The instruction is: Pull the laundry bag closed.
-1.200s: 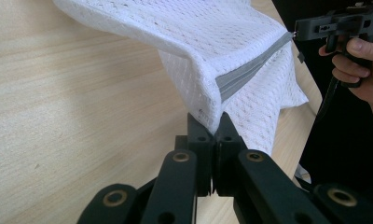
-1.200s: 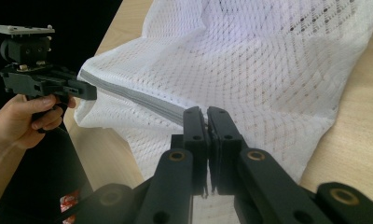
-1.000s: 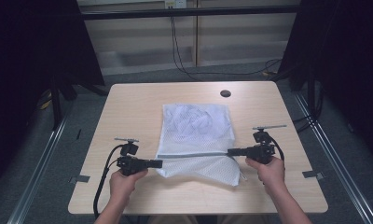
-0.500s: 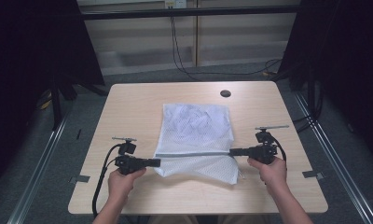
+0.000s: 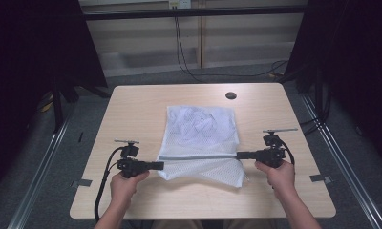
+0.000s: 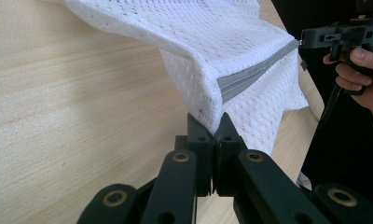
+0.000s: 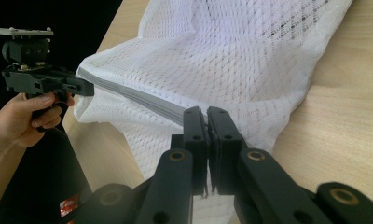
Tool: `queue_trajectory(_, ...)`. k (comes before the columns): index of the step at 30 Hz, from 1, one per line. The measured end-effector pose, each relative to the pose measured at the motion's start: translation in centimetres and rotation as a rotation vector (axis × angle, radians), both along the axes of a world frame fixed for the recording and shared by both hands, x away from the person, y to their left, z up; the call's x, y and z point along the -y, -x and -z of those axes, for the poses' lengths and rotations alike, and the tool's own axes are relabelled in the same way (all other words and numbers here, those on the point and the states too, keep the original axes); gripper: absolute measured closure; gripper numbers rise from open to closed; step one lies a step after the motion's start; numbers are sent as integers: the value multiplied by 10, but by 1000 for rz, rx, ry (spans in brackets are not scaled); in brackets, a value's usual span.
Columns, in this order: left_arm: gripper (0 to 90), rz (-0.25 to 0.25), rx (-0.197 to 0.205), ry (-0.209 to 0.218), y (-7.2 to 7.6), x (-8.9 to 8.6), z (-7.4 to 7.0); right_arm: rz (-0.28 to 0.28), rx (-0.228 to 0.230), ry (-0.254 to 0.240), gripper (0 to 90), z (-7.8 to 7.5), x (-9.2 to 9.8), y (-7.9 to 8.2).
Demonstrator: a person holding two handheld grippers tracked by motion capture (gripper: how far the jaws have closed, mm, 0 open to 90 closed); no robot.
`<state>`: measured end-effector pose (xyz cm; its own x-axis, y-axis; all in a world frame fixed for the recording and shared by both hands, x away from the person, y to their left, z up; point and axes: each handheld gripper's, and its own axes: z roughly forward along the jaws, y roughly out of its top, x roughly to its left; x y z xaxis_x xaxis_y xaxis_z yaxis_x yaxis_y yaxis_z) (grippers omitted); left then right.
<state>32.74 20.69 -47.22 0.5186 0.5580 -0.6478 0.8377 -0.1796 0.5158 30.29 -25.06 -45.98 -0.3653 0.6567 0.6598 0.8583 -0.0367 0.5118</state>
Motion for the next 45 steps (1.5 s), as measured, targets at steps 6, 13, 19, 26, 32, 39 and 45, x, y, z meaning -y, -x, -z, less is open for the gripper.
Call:
queue_trajectory(6,886,-10,8,-2,0,-3,-1,16,0,4,869,-1,3,0)
queue_trajectory(13,886,-11,7,0,-1,-4,-2,14,-1,6,868,-1,3,1)
queue_trajectory(19,886,-9,3,1,-1,-3,-1,16,4,6,869,-1,4,3)
queue_trajectory(26,886,-14,4,-2,-1,-4,-2,13,1,15,869,-1,2,2)
queue_trajectory(32,887,-26,5,0,-1,-5,-2,24,2,8,869,-2,6,2)
queue_trajectory(39,887,-16,6,-5,-1,-6,-2,20,4,12,869,-2,6,2)
queue_trajectory(45,887,-33,0,-3,-1,-8,-2,22,9,26,869,-2,7,2)
